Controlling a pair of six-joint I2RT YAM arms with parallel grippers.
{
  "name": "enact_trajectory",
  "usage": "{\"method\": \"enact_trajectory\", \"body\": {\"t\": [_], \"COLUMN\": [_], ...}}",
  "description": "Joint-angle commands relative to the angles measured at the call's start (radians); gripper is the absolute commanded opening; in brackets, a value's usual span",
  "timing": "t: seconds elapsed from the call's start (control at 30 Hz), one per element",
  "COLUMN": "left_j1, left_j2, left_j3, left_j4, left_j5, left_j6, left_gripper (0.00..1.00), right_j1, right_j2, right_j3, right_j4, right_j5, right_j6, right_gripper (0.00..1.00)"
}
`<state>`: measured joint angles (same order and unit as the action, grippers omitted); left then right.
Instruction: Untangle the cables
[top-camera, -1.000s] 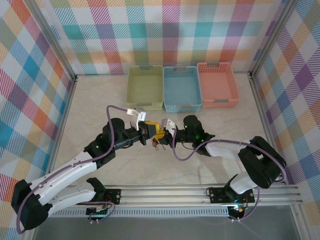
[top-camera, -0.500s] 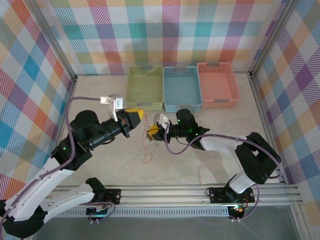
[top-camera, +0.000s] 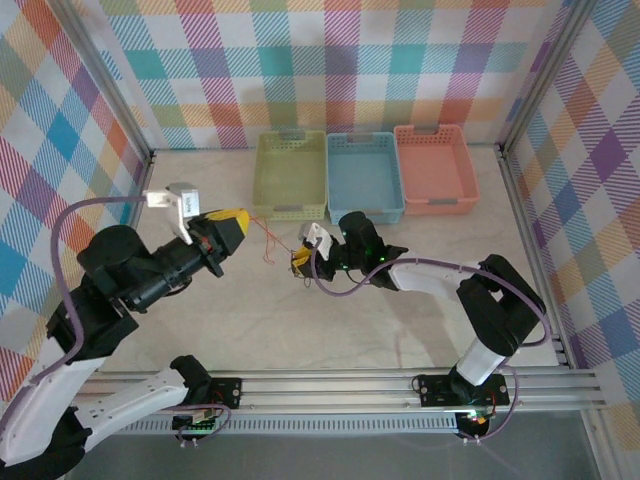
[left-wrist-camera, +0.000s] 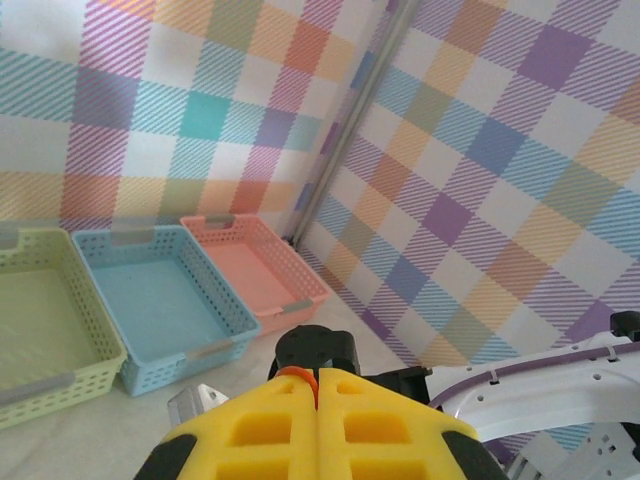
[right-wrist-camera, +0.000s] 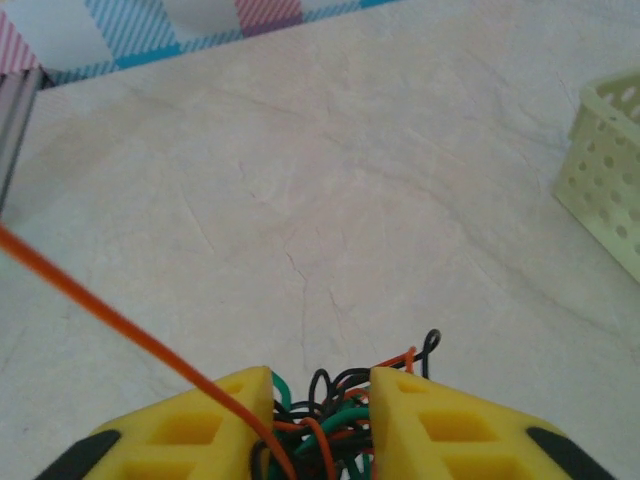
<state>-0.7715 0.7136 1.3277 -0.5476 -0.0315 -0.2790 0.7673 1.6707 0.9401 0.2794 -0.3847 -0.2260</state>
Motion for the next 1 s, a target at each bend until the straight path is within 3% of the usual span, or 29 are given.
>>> {"method": "enact_trajectory", "body": {"t": [0.0,0.13,0.57,0.67,0.8,0.97], "left_j1": [-0.013,-0.013,-0.014,-0.013,-0.014,-0.013], "left_j2": [-0.063,-0.071,-0.086,-0.102,-0.105,-0.115], "left_j3": [0.087,0.096,0.115,0.11,0.074,-0.094], "left_j4": [0.154,0.124,0.065,0.06,0.022,0.006], "left_j5": [-0.062,-0.123,-0.262,-0.307,-0.317,-0.257], "left_j6": [0.054,0.094,0.154,0.169,0.139,0.039], "left_gripper": [0.0,0.0,0.0,0.0,0.0,0.0], "right_j1": [-0.008,-0.008,-0.011,-0.011,-0.01,-0.011], "right_j2": [0.054,0.067,0.088,0.093,0.028,-0.09], "right_j3": [-0.005,0.009,0.029,0.042,-0.028,-0.161], "right_j4": [-0.2,-0.224,-0.257,-0.273,-0.168,0.034], "right_j5": [0.135,0.184,0.246,0.256,0.207,0.167], "right_j6": [-0.019,-0.007,0.001,-0.003,0.002,0.013], "right_gripper": [0.35,0.44,0.45,0.5,0.55,0.59]}}
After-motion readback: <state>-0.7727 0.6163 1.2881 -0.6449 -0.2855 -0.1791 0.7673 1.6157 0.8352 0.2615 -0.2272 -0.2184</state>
